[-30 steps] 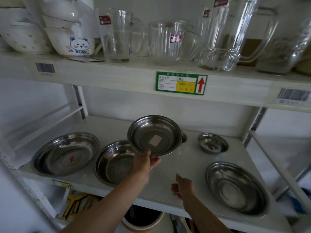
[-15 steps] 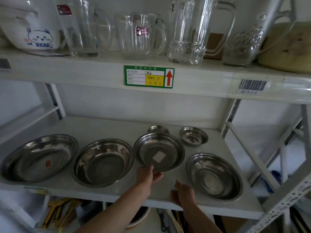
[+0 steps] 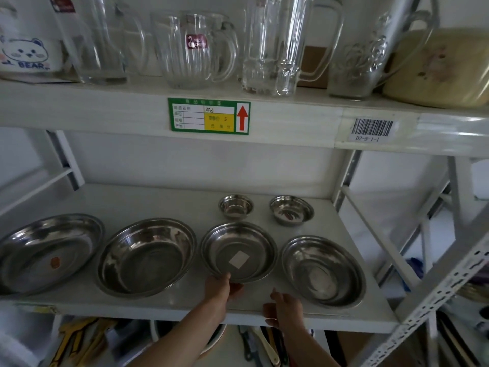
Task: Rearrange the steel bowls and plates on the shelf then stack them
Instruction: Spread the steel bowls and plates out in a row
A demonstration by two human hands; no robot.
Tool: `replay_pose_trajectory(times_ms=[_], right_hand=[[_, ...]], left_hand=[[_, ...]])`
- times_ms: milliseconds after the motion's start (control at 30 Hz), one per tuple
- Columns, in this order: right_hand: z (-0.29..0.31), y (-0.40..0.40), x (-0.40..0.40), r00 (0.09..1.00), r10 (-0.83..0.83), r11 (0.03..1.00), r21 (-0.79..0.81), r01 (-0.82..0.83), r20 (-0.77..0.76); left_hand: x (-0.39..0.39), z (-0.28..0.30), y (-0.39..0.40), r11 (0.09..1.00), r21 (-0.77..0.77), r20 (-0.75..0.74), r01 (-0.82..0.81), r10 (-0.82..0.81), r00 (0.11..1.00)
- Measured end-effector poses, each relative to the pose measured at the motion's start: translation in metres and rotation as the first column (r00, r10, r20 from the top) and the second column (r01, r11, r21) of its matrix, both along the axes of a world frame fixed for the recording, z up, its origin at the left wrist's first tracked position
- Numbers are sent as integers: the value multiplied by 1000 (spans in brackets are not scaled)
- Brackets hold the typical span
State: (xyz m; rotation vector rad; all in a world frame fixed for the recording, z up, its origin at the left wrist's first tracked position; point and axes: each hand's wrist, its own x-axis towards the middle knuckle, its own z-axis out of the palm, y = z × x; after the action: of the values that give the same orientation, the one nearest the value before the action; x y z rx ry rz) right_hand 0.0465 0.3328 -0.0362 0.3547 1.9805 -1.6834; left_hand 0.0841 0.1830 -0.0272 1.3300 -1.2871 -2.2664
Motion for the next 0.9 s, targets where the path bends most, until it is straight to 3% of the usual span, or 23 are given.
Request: replay_pose_trajectory(times_ms=[400,900], right_hand=[[-1,18,2,999,-36,998,-43,35,-28],[4,93,-14,982,-191,981,-45,191,3]], left_hand=[[2,1,5,999,34,-34,-41,43,999],[-2,-3,52,987,115,-7,109,-109,994]])
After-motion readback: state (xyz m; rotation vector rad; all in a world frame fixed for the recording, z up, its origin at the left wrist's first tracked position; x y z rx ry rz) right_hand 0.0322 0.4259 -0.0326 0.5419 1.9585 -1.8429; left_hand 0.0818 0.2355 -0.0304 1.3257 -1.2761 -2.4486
